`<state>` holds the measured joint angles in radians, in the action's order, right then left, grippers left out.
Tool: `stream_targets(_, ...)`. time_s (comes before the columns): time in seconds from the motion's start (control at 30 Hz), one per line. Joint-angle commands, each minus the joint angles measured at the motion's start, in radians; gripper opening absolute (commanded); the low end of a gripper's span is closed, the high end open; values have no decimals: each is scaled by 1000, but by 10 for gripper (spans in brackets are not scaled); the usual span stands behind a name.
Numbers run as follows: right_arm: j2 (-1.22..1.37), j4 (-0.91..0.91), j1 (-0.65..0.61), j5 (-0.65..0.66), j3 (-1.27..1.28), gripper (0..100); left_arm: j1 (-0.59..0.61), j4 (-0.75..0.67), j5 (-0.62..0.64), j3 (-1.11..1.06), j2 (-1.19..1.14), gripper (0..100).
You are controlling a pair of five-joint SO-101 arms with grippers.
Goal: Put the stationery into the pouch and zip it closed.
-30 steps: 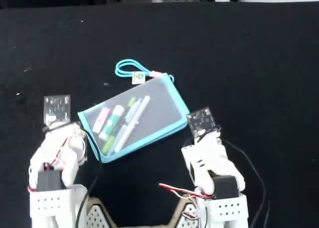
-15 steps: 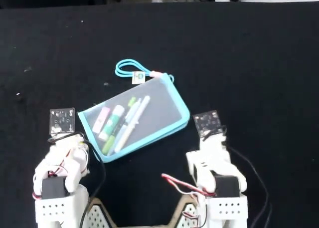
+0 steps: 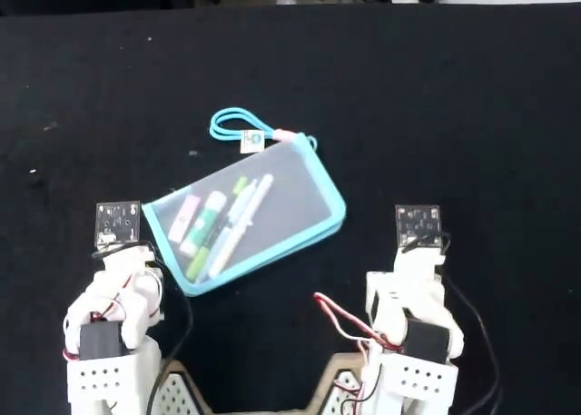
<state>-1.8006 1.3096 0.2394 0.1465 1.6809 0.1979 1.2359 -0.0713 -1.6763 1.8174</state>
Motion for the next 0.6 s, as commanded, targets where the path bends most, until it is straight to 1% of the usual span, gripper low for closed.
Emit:
stream_targets(0.0, -94, -5, 12, -6, 4, 12, 1, 3, -8, -22, 8, 31)
stream_targets(0.2, -94, -5, 0, -8, 4, 12, 5, 5, -8, -22, 9, 30)
stream_targets(0.27, -96, -5, -44, -8, 4, 12, 5, 5, -8, -22, 12, 30)
stream_targets(0.43, -97, -3, -221, -8, 4, 12, 8, 5, -8, -22, 15, 30)
stream_targets(0.57, -97, -3, -244, -6, 4, 12, 8, 5, -8, -22, 15, 30)
